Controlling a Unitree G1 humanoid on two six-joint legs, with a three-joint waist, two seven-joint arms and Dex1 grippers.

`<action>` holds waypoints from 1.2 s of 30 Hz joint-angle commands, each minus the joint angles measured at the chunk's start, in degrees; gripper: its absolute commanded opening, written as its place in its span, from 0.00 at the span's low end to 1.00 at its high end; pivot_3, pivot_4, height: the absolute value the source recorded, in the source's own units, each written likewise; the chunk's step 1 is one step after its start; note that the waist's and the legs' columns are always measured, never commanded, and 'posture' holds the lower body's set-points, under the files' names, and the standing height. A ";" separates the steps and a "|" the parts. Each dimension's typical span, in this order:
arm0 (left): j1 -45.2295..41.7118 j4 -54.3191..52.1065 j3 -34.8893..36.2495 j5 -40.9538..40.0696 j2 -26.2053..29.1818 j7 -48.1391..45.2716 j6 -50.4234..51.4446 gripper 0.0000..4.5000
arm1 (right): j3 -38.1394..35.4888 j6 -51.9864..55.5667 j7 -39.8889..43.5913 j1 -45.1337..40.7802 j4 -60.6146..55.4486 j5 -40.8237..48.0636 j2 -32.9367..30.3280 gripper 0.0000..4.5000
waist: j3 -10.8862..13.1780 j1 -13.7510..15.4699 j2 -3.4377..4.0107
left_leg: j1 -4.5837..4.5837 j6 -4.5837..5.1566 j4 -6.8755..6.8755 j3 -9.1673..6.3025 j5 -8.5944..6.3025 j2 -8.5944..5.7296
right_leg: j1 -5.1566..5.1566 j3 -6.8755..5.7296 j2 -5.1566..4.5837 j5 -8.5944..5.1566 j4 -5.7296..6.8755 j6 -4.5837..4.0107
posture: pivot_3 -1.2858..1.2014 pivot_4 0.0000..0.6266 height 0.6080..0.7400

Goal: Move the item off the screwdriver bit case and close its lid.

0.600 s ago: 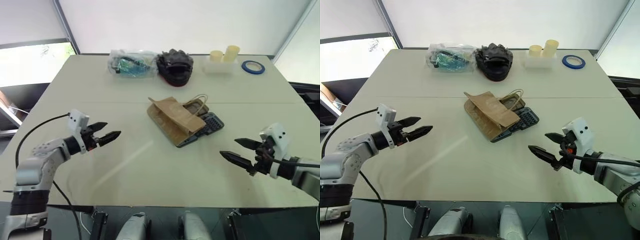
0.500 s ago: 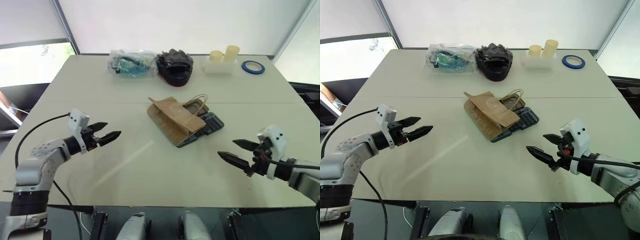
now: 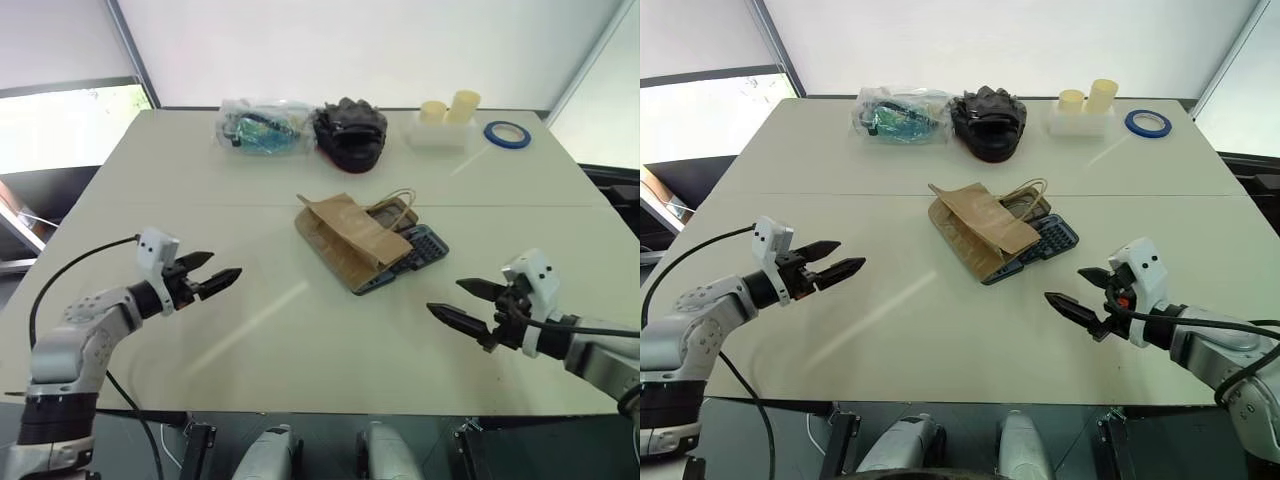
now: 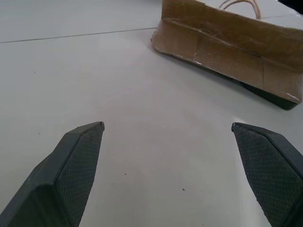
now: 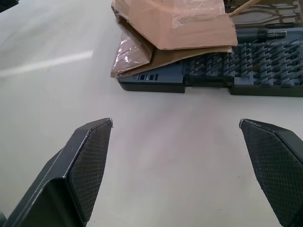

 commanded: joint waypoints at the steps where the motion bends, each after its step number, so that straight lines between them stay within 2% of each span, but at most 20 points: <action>1: -0.26 -1.16 1.76 -0.43 0.39 -0.06 -1.16 1.00 | -0.44 -0.42 -0.10 -0.93 -0.98 0.64 -0.53 0.99 | 0.00 0.02 0.00 | 0.00 0.00 0.00 0.00 0.00 0.00 | 0.00 0.00 0.00 0.00 0.00 0.00 | 0.52 0.24 1.00; 12: -3.33 2.98 -0.27 1.49 1.13 -2.07 -3.41 1.00 | -1.29 -0.88 -0.22 0.29 -1.71 0.02 -1.07 0.99 | 0.00 0.82 0.01 | 0.00 0.00 0.00 0.00 0.00 -0.01 | 0.00 0.00 0.00 0.00 -0.01 0.00 | 0.52 0.24 1.00; 14: -5.06 4.12 -2.11 2.70 2.01 -4.93 -5.12 1.00 | -1.31 -0.80 -0.03 -0.63 -1.79 0.18 -1.80 0.99 | 0.01 0.95 0.00 | 0.00 0.00 0.01 0.00 0.00 -0.02 | 0.01 0.00 0.00 0.00 -0.03 0.00 | 0.52 0.24 1.00; 17: -9.64 5.05 -7.90 5.60 4.52 -13.92 -10.14 1.00 | 0.41 -0.07 0.59 -5.61 -2.13 1.53 -3.89 0.99 | 0.05 0.90 0.03 | 0.00 0.00 0.03 0.00 0.00 -0.03 | 0.02 -0.01 0.00 0.00 -0.04 0.00 | 0.52 0.24 1.00; 21: -15.70 8.70 -14.36 9.93 5.91 -21.86 -15.64 1.00 | 9.35 0.18 -1.76 -19.40 -0.91 0.76 -1.72 0.99 | 0.10 0.43 0.08 | 0.04 -0.01 0.02 0.02 0.01 0.00 | 0.04 -0.04 0.00 0.00 -0.08 0.00 | 0.52 0.24 1.00; 25: -17.57 10.91 -15.85 10.98 4.40 -22.50 -16.39 1.00 | 23.05 -1.40 -5.37 -29.87 2.52 -7.94 3.20 0.99 | 0.10 -0.63 0.07 | 0.03 -0.02 -0.13 0.00 0.01 0.04 | -0.06 -0.08 0.02 0.00 -0.02 0.00 | 0.52 0.24 1.00; 31: -13.82 8.81 -14.59 10.80 2.77 -20.09 -16.21 1.00 | 32.40 -2.21 -7.28 -36.34 6.16 -13.37 11.17 0.99 | 0.10 -0.89 0.07 | -0.24 -0.02 -0.10 0.00 0.01 0.01 | -0.44 -0.08 0.00 0.00 0.12 0.00 | 0.52 0.24 1.00; 36: -10.04 5.52 -12.36 9.73 1.53 -16.69 -14.76 1.00 | 38.77 -9.54 -6.70 -37.26 15.60 -23.16 12.72 0.99 | 0.10 -0.64 0.05 | -0.24 -0.02 -0.01 -0.07 0.01 -0.05 | -0.37 -0.10 -0.01 0.00 0.13 0.00 | 0.52 0.24 1.00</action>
